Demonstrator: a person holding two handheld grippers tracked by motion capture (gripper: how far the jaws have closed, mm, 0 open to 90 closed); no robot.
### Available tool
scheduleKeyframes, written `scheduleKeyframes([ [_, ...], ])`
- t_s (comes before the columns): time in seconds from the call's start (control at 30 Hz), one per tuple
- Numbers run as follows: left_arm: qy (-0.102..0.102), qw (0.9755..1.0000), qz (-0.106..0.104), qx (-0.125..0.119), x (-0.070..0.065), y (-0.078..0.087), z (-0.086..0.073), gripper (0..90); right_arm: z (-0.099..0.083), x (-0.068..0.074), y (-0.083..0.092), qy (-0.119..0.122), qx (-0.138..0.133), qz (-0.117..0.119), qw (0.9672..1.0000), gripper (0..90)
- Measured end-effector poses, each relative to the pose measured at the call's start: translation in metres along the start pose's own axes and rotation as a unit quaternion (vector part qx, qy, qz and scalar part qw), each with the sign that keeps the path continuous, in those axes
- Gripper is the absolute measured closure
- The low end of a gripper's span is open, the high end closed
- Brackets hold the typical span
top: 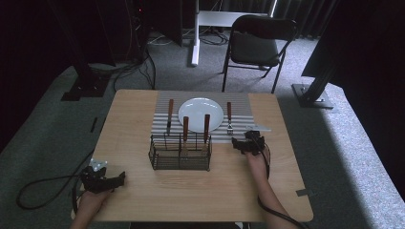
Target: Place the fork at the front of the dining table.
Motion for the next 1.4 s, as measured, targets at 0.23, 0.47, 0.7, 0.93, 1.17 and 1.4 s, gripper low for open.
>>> scheduleKeyframes([
  [0.23, 0.0, 1.0, 0.0, 0.0, 0.0, 0.0, 0.0, 0.7, -0.018, -0.006, 0.016, 0.008, 0.001, 0.001, 1.0, 16.5],
  [0.47, 0.0, 1.0, 0.0, 0.0, 0.0, 0.0, 0.0, 0.7, -0.036, -0.01, 0.03, 0.013, 0.008, -0.003, 0.9999, 16.5],
  [0.7, 0.0, 1.0, 0.0, 0.0, 0.0, 0.0, 0.0, 0.7, -0.051, -0.01, 0.046, 0.014, 0.006, -0.004, 0.9999, 16.3],
  [0.93, 0.0, 1.0, 0.0, 0.0, 0.0, 0.0, 0.0, 0.7, -0.067, -0.009, 0.063, 0.021, -0.001, 0.0, 0.9998, 14.1],
  [1.17, 0.0, 1.0, 0.0, 0.0, 0.0, 0.0, 0.0, 0.7, -0.082, -0.013, 0.078, 0.028, -0.007, -0.002, 0.9996, 14.1],
  [1.4, 0.0, 1.0, 0.0, 0.0, 0.0, 0.0, 0.0, 0.7, -0.092, -0.014, 0.087, 0.036, -0.002, -0.007, 0.9993, 14.1],
])
Point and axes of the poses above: each handheld gripper's, and its own axes: y roughly backward along the jaws, z roughly out of its top, x roughly to its left, the point moved 6 cm from there along -y, roughly forward along the jaws, and after that the axes turned 2 degrees about y, right-handed, at the moved point
